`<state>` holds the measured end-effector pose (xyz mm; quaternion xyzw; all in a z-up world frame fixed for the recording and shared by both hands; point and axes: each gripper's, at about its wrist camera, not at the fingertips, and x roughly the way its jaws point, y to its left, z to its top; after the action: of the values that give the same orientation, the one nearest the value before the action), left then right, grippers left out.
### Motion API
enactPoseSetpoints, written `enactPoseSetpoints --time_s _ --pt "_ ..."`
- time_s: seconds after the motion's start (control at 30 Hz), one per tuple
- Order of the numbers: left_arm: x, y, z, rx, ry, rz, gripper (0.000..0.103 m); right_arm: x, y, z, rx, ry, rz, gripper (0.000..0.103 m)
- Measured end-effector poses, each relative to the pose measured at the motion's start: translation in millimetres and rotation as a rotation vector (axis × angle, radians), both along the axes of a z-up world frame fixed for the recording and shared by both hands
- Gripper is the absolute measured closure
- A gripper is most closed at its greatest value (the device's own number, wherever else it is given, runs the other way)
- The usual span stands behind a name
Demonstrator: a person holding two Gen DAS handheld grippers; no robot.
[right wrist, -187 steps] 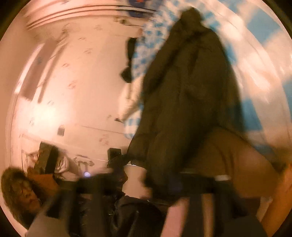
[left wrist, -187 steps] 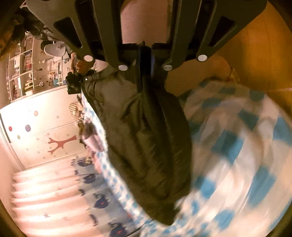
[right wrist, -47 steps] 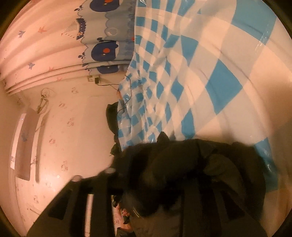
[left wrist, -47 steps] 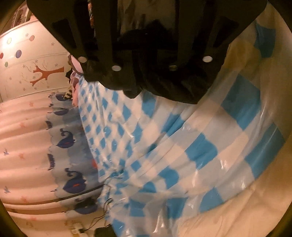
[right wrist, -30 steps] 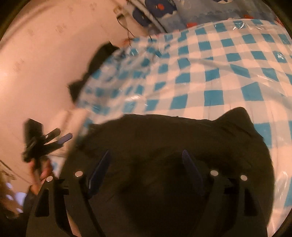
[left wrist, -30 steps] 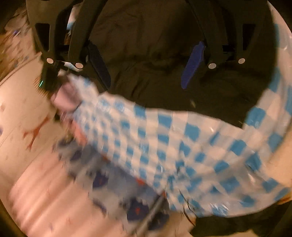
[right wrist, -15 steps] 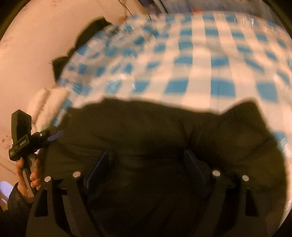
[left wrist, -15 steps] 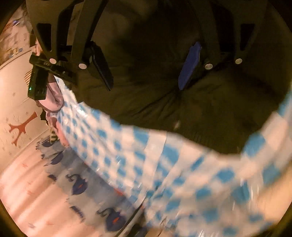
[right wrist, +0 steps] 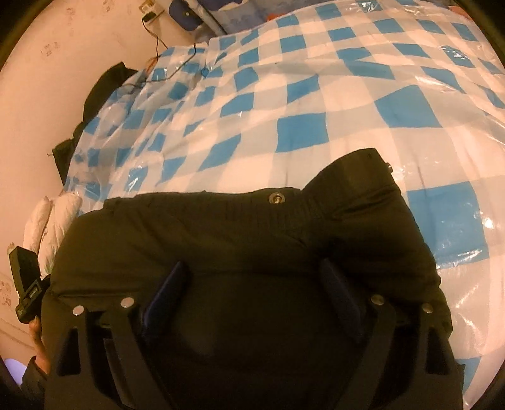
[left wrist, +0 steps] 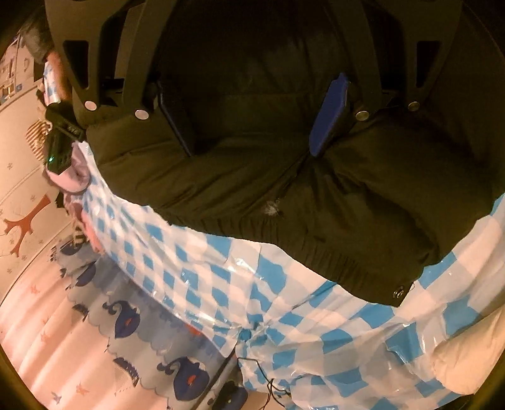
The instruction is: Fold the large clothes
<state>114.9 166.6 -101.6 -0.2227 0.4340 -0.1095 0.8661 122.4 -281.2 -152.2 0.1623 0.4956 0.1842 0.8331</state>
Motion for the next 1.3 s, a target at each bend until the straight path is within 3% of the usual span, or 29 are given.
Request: enactPoseSetpoints --time_s 0.07,0.13,0.3,0.43,0.53,0.67,0.73,0.83,0.9,1.0,1.03,1.07,1.13,1.3 --pt "-7.2 -0.6 12.4 0.006 0.009 0.018 0.032 -4.8 1.5 12.4 -0.040 0.005 -0.009 0.020" --pt "-20.1 -4.4 29.5 0.004 -0.037 0.013 0.032 -19.3 9.0 34.3 -0.037 -0.056 0.001 0.018" --pt "-27.7 -46.2 55.9 0.109 -0.115 -0.052 0.032 -15.4 77.0 77.4 -0.097 -0.144 0.147 0.016" --pt "-22.2 -61.8 41.3 0.150 -0.105 -0.070 0.032 4.0 115.0 49.6 -0.186 -0.095 0.193 0.012" --pt "-23.0 -54.0 25.1 0.114 -0.110 -0.063 0.031 11.4 110.1 19.5 -0.135 -0.052 0.163 0.007" --pt "-20.3 -60.2 10.8 0.144 -0.091 -0.066 0.031 12.8 114.8 12.0 -0.180 -0.026 0.180 0.007" --pt "-23.1 -58.7 13.1 0.143 -0.069 -0.067 0.031 7.1 112.8 23.0 -0.205 -0.008 0.191 0.007" --pt "-44.8 -40.6 30.6 0.084 -0.081 -0.033 0.031 -30.6 94.3 63.4 -0.160 -0.097 0.191 0.007" --pt "-63.4 -30.5 40.4 0.079 -0.107 -0.017 0.029 -57.7 81.1 77.3 -0.184 -0.144 0.187 0.007" --pt "-68.5 -27.3 25.0 0.116 -0.074 -0.022 0.025 -71.0 70.6 47.6 -0.251 -0.074 0.178 0.007" --pt "-67.6 -29.3 21.3 0.124 -0.066 -0.028 0.025 -69.8 67.8 28.4 -0.225 -0.038 0.198 0.007" --pt "-68.1 -33.0 23.1 0.152 -0.056 -0.023 0.025 -68.1 65.2 27.6 -0.218 -0.044 0.192 0.007" --pt "-76.6 -34.2 34.9 0.150 -0.047 -0.021 0.025 -69.2 66.8 36.4 -0.239 -0.017 0.172 0.007" --pt "-139.6 -5.3 71.6 0.085 -0.096 -0.013 0.025 -137.7 63.6 99.2 -0.083 -0.150 0.230 0.007"
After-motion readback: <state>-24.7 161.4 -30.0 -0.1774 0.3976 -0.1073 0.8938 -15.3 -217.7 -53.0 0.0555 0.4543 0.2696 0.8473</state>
